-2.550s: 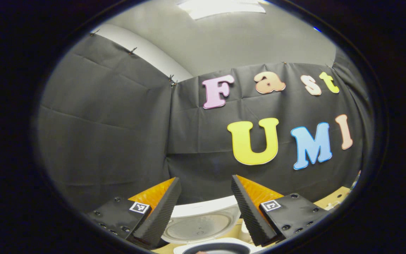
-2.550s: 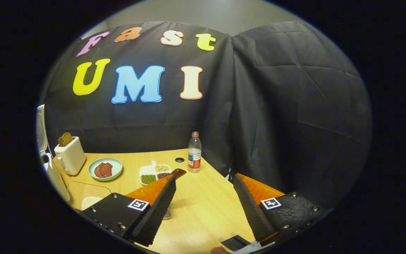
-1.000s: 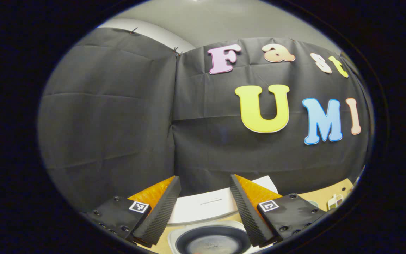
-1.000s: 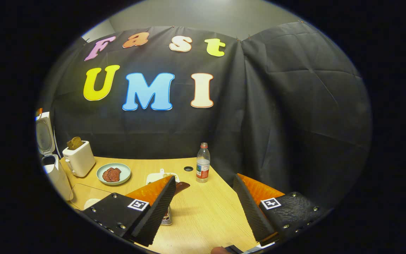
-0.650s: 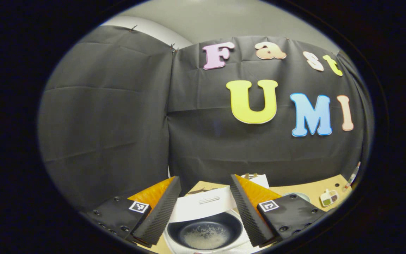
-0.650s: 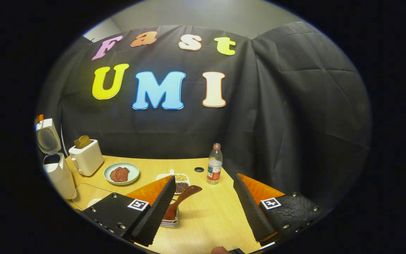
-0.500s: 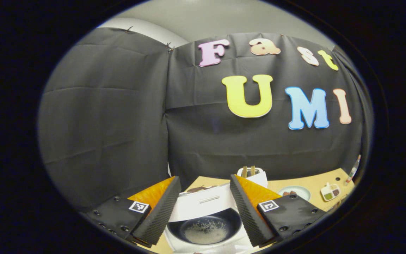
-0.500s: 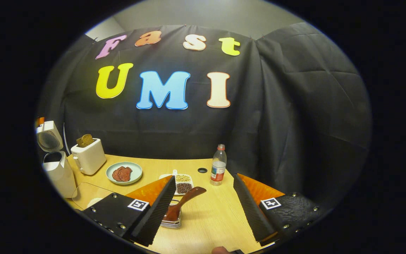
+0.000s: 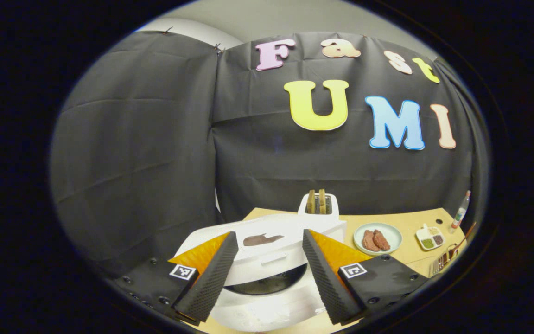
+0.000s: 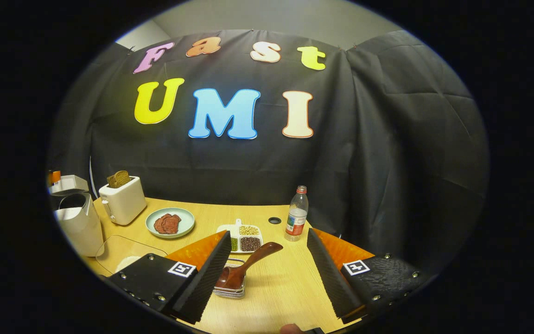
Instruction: Close the left gripper, press the button to open the rice cooker; take a wooden spoon from the chopstick holder with the right hand, scoop a spoonful of rice and pour it into the rice cooker, then put the wooden spoon back into the chopstick holder.
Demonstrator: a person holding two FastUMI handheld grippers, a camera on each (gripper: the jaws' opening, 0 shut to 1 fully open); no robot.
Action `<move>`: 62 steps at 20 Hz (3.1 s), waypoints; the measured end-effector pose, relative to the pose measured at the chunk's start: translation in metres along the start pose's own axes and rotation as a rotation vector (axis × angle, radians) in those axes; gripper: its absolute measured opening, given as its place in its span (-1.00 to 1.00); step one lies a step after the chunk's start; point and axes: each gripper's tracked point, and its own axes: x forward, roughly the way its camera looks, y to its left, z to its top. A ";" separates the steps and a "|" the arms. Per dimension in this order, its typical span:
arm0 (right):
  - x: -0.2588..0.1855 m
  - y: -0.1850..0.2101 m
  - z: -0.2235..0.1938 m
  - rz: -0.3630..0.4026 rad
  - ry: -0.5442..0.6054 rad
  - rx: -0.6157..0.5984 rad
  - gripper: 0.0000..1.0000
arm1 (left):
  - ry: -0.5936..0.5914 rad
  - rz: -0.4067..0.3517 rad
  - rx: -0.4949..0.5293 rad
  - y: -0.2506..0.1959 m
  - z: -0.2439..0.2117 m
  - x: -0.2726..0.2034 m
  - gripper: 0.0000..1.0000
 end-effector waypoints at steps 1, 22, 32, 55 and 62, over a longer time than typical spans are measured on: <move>-0.001 0.001 0.000 0.000 0.002 0.000 0.99 | 0.007 -0.002 0.000 -0.003 -0.005 -0.002 0.94; -0.016 0.054 0.016 0.079 -0.019 -0.003 1.00 | 0.117 -0.032 -0.028 -0.006 -0.083 0.003 1.00; -0.049 0.092 0.067 0.189 -0.149 0.035 0.99 | -0.096 -0.080 0.020 -0.018 0.005 -0.039 0.99; -0.112 0.123 0.096 0.263 -0.321 0.056 0.99 | -0.340 -0.251 0.022 -0.091 0.069 -0.156 0.92; -0.117 0.123 0.098 0.267 -0.326 0.060 0.99 | -0.346 -0.233 0.023 -0.084 0.068 -0.165 0.99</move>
